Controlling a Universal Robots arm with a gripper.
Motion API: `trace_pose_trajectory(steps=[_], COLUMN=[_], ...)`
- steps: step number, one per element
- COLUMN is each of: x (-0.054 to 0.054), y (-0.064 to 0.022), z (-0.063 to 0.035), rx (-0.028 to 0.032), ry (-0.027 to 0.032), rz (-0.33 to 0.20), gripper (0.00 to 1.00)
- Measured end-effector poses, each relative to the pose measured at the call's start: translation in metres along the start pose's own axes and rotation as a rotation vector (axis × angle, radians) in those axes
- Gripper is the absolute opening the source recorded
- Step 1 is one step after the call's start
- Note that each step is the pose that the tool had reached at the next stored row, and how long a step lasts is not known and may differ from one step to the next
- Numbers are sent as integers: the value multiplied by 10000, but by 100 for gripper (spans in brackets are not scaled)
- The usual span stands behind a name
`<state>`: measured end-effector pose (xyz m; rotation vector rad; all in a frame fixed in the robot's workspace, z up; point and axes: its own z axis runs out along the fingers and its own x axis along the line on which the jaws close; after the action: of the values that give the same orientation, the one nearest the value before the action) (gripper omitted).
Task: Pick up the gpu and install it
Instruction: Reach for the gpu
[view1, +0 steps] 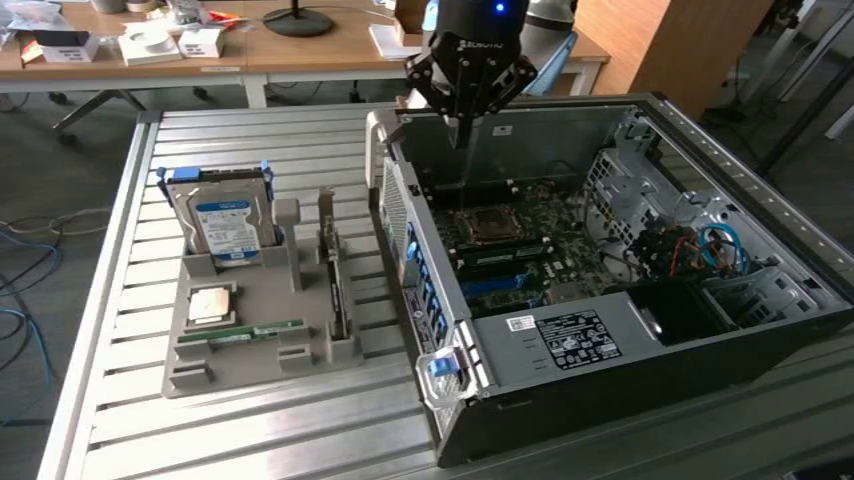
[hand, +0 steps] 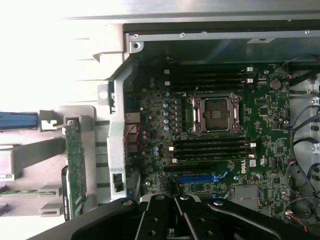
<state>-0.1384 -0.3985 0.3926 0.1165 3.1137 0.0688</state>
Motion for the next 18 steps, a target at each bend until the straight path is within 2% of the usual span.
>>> trace_pose_trajectory(steps=[18], x=[400], y=[-18], z=[4], rx=[0], ry=[0], rz=[1], gripper=[11])
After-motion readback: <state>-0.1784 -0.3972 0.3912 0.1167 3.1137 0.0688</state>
